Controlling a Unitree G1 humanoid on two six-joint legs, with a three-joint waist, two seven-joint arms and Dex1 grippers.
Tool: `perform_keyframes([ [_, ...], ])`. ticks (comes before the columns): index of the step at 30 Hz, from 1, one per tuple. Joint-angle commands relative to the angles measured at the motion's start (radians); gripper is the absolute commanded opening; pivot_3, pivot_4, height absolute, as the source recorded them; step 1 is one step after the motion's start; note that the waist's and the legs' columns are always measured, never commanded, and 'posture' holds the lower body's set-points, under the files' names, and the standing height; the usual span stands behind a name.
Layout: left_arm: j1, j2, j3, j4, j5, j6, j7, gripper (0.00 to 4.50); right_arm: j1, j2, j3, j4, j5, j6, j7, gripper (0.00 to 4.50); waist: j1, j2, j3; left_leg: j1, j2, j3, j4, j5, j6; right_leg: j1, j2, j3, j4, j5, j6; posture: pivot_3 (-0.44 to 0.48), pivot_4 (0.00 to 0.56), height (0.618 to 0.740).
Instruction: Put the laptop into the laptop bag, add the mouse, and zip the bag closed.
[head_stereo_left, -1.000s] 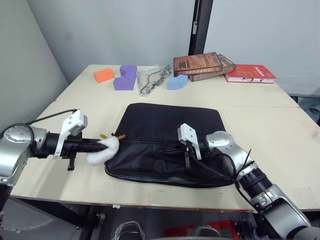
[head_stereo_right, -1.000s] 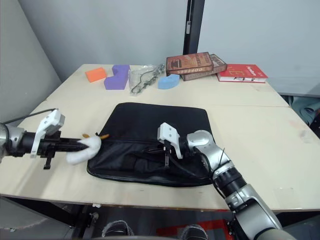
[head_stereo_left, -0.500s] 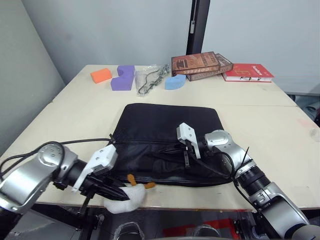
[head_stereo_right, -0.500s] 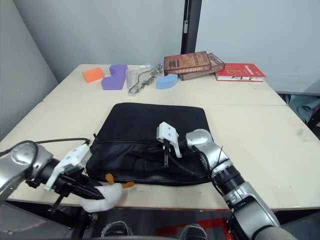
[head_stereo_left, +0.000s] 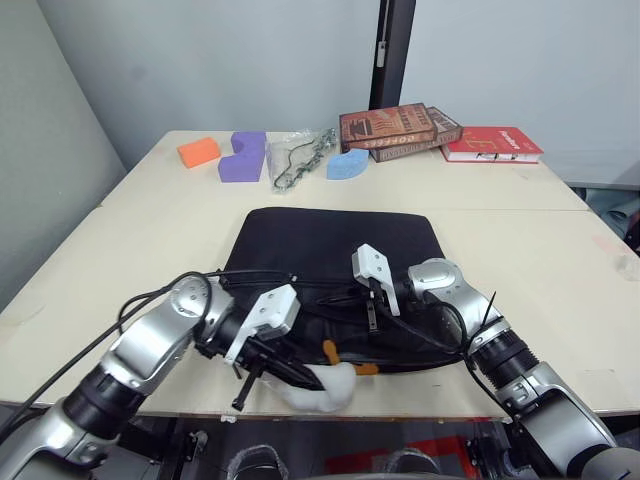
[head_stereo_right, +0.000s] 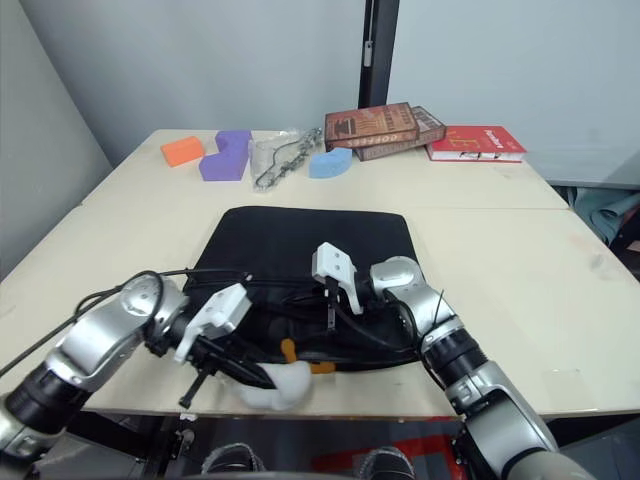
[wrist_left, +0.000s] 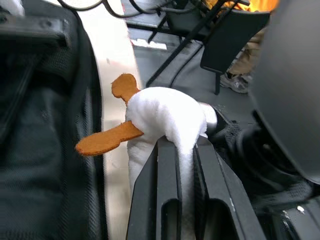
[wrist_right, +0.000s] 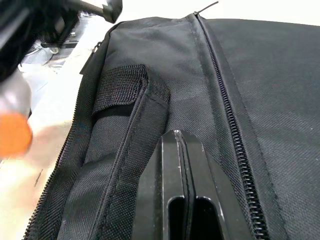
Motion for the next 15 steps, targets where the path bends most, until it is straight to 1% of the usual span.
perform_keyframes([
  [1,-0.024,-0.039,-0.048,0.051,0.045,-0.087,-0.024,0.04,0.032,-0.014,0.01,0.061,-0.046,0.05,-0.028,0.0,-0.002,0.0,0.0,0.0,0.0,0.0,0.0,0.0,0.0,0.0,0.0,0.0,0.0,0.0,0.0,0.0,0.15,0.734],
  [9,-0.076,-0.117,-0.086,0.161,0.097,-0.167,-0.041,0.04,0.036,-0.012,0.009,0.059,-0.046,0.052,-0.035,0.0,-0.001,0.0,0.0,0.0,0.0,0.0,0.001,0.0,0.0,0.001,0.0,0.0,0.001,0.0,0.0,0.0,0.15,0.734],
  [13,-0.121,-0.196,-0.094,0.234,0.134,-0.264,-0.022,0.04,0.036,-0.006,0.012,0.06,-0.047,0.052,-0.037,0.0,0.0,0.0,0.0,0.0,0.0,0.0,0.001,0.0,0.0,0.001,0.0,0.0,0.001,0.0,0.0,0.0,0.15,0.734],
  [15,-0.131,-0.217,-0.1,0.252,0.146,-0.276,-0.02,0.04,0.034,-0.005,0.012,0.06,-0.047,0.054,-0.037,0.0,-0.001,0.0,0.0,0.0,0.0,0.0,0.002,0.0,0.0,0.001,0.0,0.0,0.001,0.0,0.0,0.0,0.15,0.734],
])
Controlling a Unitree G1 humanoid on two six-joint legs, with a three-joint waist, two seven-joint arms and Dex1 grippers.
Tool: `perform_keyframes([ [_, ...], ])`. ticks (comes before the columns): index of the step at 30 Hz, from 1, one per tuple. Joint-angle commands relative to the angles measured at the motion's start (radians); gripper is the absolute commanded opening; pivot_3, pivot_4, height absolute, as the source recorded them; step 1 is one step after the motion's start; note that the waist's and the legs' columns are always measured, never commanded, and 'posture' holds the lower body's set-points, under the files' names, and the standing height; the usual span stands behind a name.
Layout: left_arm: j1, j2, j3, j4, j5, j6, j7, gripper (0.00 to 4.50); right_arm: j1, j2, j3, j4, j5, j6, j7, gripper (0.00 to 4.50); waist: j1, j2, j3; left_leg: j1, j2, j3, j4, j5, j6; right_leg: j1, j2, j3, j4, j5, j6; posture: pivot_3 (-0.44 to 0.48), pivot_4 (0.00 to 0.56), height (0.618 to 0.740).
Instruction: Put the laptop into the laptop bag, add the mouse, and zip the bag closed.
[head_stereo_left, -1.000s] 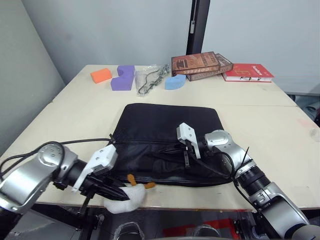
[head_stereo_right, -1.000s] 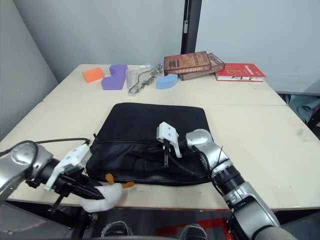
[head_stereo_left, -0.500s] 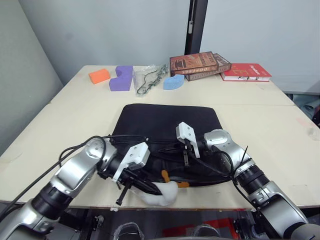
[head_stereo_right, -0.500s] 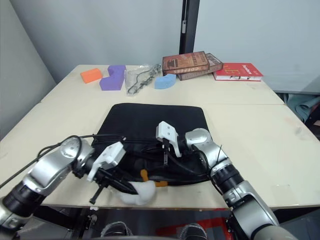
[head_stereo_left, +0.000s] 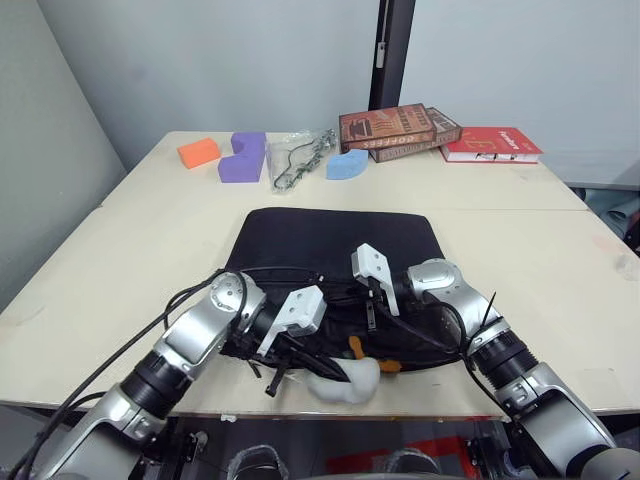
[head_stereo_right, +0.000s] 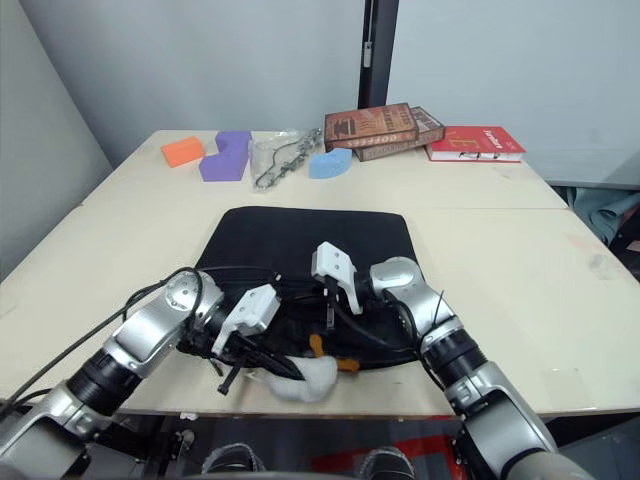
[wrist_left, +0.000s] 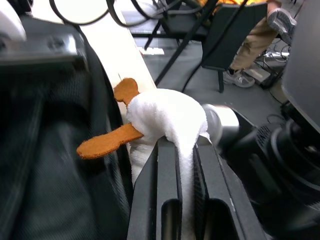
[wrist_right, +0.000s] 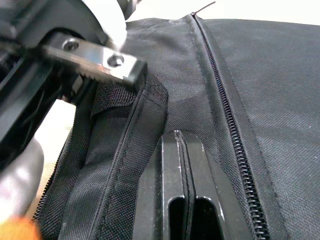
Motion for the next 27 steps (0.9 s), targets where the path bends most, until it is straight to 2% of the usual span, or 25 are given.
perform_keyframes([
  [1,-0.025,-0.023,-0.011,0.015,0.018,-0.039,0.0,0.04,0.029,-0.009,0.014,0.062,-0.046,0.046,-0.026,0.0,-0.001,0.0,0.0,0.0,0.0,0.0,0.0,0.0,0.0,0.0,0.0,0.0,0.0,0.0,0.0,0.0,0.15,0.734],
  [7,-0.025,-0.006,-0.016,0.023,0.038,-0.016,-0.002,0.04,0.03,-0.012,0.012,0.064,-0.047,0.043,-0.024,0.0,-0.002,0.0,0.0,0.0,0.0,0.0,0.0,0.0,0.0,0.0,0.0,0.0,0.0,0.0,0.0,0.0,0.15,0.734],
  [13,-0.085,-0.032,-0.006,0.108,0.037,0.004,-0.011,2.24,0.031,-0.012,0.01,0.068,-0.048,0.041,-0.025,0.0,0.0,0.0,0.0,0.0,0.0,0.0,0.0,0.0,0.0,0.0,0.0,0.0,0.001,0.0,0.0,0.0,0.15,0.734],
  [19,-0.126,-0.04,0.008,0.075,0.017,0.091,0.016,4.4,0.028,-0.014,0.009,0.073,-0.05,0.038,-0.027,0.0,0.002,0.0,0.0,0.0,0.0,0.0,0.0,0.0,0.0,0.0,0.0,0.0,0.001,0.0,0.0,0.0,0.15,0.734],
  [25,-0.06,0.041,0.057,-0.124,-0.056,0.259,0.057,4.49,0.033,-0.018,0.004,0.072,-0.052,0.038,-0.025,0.0,0.0,0.001,0.0,0.0,0.0,0.0,0.0,0.0,0.0,0.0,0.0,0.0,0.001,0.0,0.0,0.0,0.15,0.734],
  [27,-0.03,0.095,0.099,-0.2,-0.095,0.315,0.067,4.49,0.035,-0.02,0.002,0.071,-0.051,0.038,-0.024,0.0,-0.001,0.001,0.0,0.0,0.0,0.0,0.0,0.0,0.0,0.0,0.0,0.0,-0.001,0.0,0.0,0.0,0.15,0.734],
])
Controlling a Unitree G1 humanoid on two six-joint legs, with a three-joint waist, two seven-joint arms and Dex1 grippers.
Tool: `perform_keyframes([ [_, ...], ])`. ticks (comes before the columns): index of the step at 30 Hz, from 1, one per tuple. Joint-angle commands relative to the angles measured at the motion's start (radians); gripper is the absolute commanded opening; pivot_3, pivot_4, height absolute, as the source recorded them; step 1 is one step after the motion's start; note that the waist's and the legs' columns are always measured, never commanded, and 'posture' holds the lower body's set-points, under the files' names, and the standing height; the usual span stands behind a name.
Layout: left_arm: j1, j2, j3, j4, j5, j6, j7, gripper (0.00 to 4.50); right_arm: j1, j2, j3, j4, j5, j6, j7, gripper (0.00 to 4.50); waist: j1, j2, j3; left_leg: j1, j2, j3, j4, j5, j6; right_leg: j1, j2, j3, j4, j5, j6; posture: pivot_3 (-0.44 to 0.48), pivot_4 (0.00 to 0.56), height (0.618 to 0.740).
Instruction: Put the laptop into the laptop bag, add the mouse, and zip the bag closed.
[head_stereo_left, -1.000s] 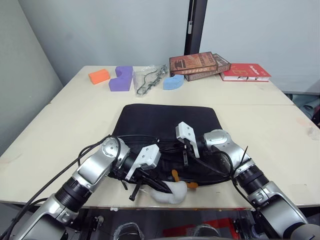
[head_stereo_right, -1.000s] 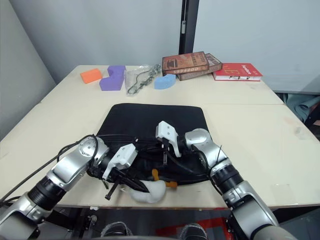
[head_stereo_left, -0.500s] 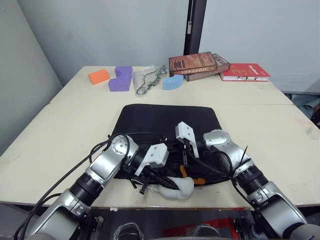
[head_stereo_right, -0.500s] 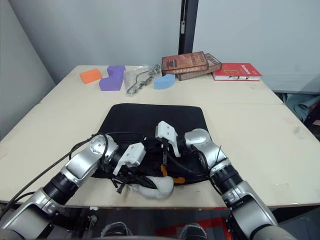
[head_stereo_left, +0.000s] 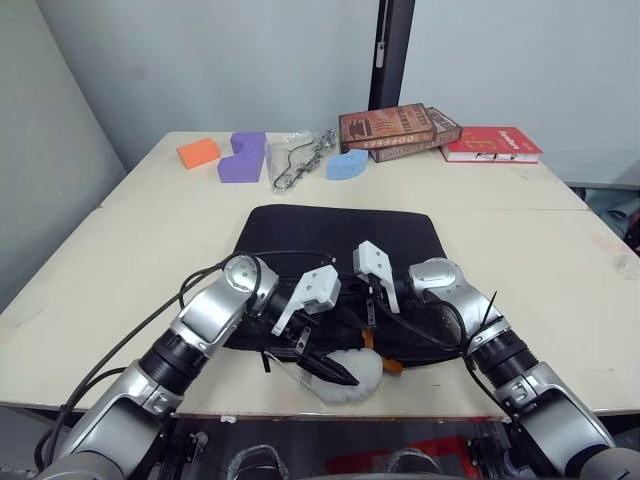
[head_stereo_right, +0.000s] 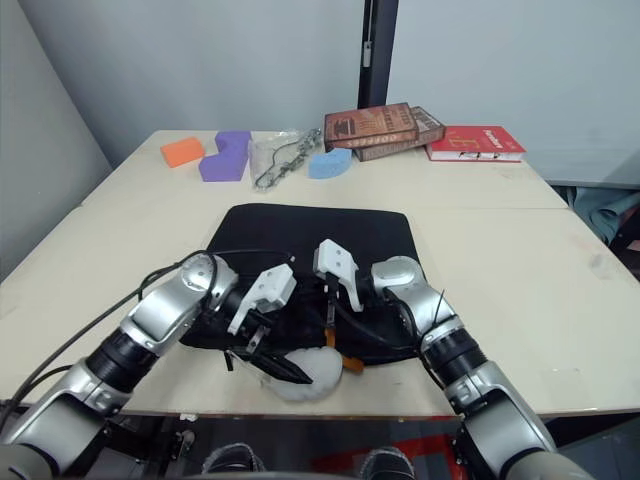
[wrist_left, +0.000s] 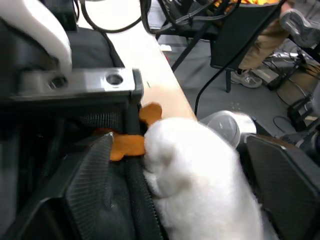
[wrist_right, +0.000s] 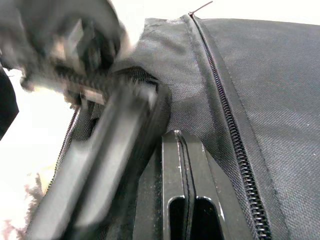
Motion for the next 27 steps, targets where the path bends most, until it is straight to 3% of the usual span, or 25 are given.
perform_keyframes([
  [1,0.043,0.083,0.076,-0.142,-0.076,0.09,0.012,4.49,0.038,-0.024,0.014,0.065,-0.042,0.037,-0.005,0.0,-0.001,0.0,0.0,0.0,0.0,0.0,0.0,0.0,0.0,0.0,0.0,0.0,0.0,0.0,0.0,0.0,0.15,0.734],
  [6,0.152,0.261,0.203,-0.284,-0.189,0.159,-0.016,4.49,0.037,-0.026,0.013,0.065,-0.041,0.038,-0.002,0.0,0.001,0.001,0.001,0.0,0.0,0.0,0.0,0.0,0.0,0.0,0.0,0.0,-0.001,-0.001,0.0,0.0,0.15,0.734],
  [11,0.157,0.383,0.306,-0.167,-0.188,0.092,-0.073,4.49,0.032,-0.034,0.011,0.058,-0.041,0.031,0.007,0.0,0.002,0.002,0.002,0.0,0.0,0.0,0.0,0.0,0.0,-0.001,0.0,0.0,0.0,-0.001,0.0,0.0,0.15,0.734],
  [14,0.094,0.377,0.321,-0.037,-0.15,0.017,-0.059,4.49,0.025,-0.044,-0.003,0.017,-0.034,0.018,0.008,0.0,0.004,0.003,0.002,0.0,0.0,-0.001,-0.001,0.0,0.0,-0.001,0.0,-0.001,0.0,-0.001,0.0,0.0,0.15,0.734],
  [19,-0.056,0.265,0.334,0.149,-0.107,-0.082,0.019,4.49,0.005,-0.07,-0.104,-0.211,0.1,0.162,-0.009,0.0,0.014,0.003,0.004,-0.002,0.0,0.0,0.001,0.0,0.0,-0.001,0.0,-0.001,-0.001,0.0,0.0,0.0,0.15,0.734],
  [21,-0.089,0.228,0.334,0.197,-0.09,-0.12,0.039,3.97,-0.004,-0.091,-0.147,-0.299,0.152,0.226,-0.021,0.0,0.014,0.003,0.005,-0.006,0.0,0.0,0.001,0.0,-0.001,-0.006,0.0,0.0,-0.001,0.0,0.0,0.0,0.15,0.734],
  [27,-0.181,0.091,0.288,0.318,-0.041,-0.19,0.078,2.01,0.019,-0.223,-0.249,-0.534,0.283,0.386,-0.013,1.77,0.02,0.003,0.006,-0.008,0.001,0.0,-0.004,0.003,0.002,-0.009,0.002,-0.002,-0.002,-0.001,0.0,0.0,0.15,0.734],
])
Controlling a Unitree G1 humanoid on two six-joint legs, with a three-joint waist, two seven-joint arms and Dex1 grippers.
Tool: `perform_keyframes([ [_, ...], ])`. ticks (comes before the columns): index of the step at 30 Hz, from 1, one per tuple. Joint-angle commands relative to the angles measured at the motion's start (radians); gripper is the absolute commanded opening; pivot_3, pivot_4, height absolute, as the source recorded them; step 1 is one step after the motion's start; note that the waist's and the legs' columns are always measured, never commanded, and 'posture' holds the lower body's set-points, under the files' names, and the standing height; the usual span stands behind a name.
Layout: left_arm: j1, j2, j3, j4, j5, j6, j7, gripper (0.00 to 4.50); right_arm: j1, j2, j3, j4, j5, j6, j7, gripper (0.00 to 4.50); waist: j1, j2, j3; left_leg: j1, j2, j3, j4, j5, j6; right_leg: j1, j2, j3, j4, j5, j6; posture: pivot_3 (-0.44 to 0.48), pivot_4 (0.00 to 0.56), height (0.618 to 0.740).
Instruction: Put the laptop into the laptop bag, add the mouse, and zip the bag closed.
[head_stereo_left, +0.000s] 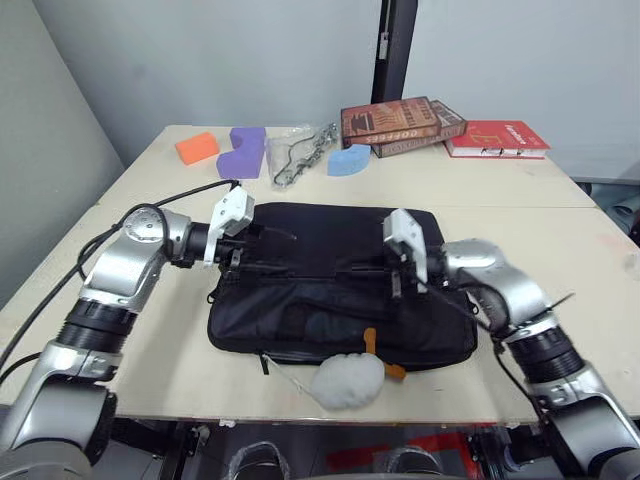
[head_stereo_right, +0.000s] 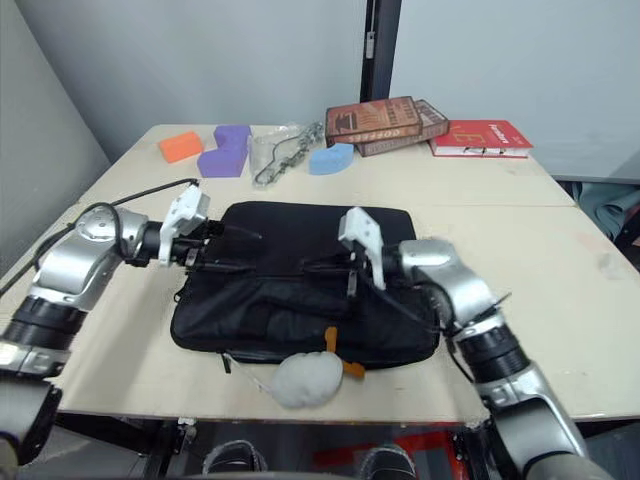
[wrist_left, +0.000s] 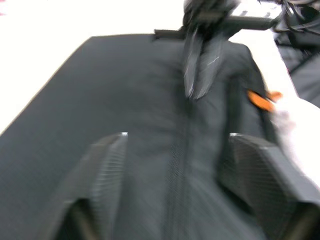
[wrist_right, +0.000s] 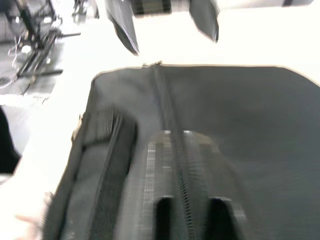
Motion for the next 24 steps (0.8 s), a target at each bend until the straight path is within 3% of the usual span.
perform_keyframes([
  [1,-0.064,-0.067,-0.021,0.066,0.038,-0.058,0.02,1.59,0.016,-0.068,-0.049,-0.141,0.076,0.066,0.014,2.18,0.007,0.0,0.0,0.0,0.0,0.0,0.0,0.0,0.0,0.0,0.0,0.0,0.0,0.0,0.0,0.0,0.15,0.734],
  [5,-0.131,-0.169,-0.057,0.183,0.083,-0.113,0.033,0.14,0.055,-0.144,-0.057,-0.243,0.14,0.132,0.033,3.53,0.024,0.0,0.0,0.001,0.0,0.0,0.001,0.0,0.0,0.001,0.0,0.0,0.0,0.0,0.0,0.0,0.15,0.734],
  [8,-0.191,-0.302,-0.094,0.357,0.141,-0.225,0.066,0.0,0.124,-0.232,0.014,-0.32,0.084,0.071,0.1,4.48,0.035,-0.001,0.0,0.001,0.0,0.0,0.003,-0.001,-0.001,0.001,0.0,0.001,0.002,0.0,0.0,0.0,0.15,0.734],
  [13,-0.231,-0.411,-0.115,0.574,0.222,-0.356,0.091,0.0,0.164,-0.267,0.117,-0.36,0.019,-0.006,0.138,4.48,0.028,-0.002,0.001,0.0,0.0,0.0,0.007,-0.002,0.0,0.002,-0.001,0.002,0.003,0.001,0.002,0.0,0.15,0.734],
  [18,-0.197,-0.434,-0.155,0.749,0.297,-0.408,0.068,0.0,0.172,-0.233,0.227,-0.317,-0.07,-0.097,0.145,4.48,0.027,-0.001,-0.001,0.003,0.0,0.0,0.007,-0.002,-0.001,0.003,-0.001,0.003,0.006,0.001,0.003,0.0,0.15,0.734],
  [24,-0.18,-0.432,-0.158,0.787,0.309,-0.393,0.071,0.0,0.159,-0.193,0.308,-0.217,-0.179,-0.191,0.132,4.48,0.025,-0.001,-0.007,0.01,0.0,0.0,0.01,-0.004,-0.003,0.011,-0.002,0.004,0.006,0.001,0.003,0.0,0.15,0.734],
])
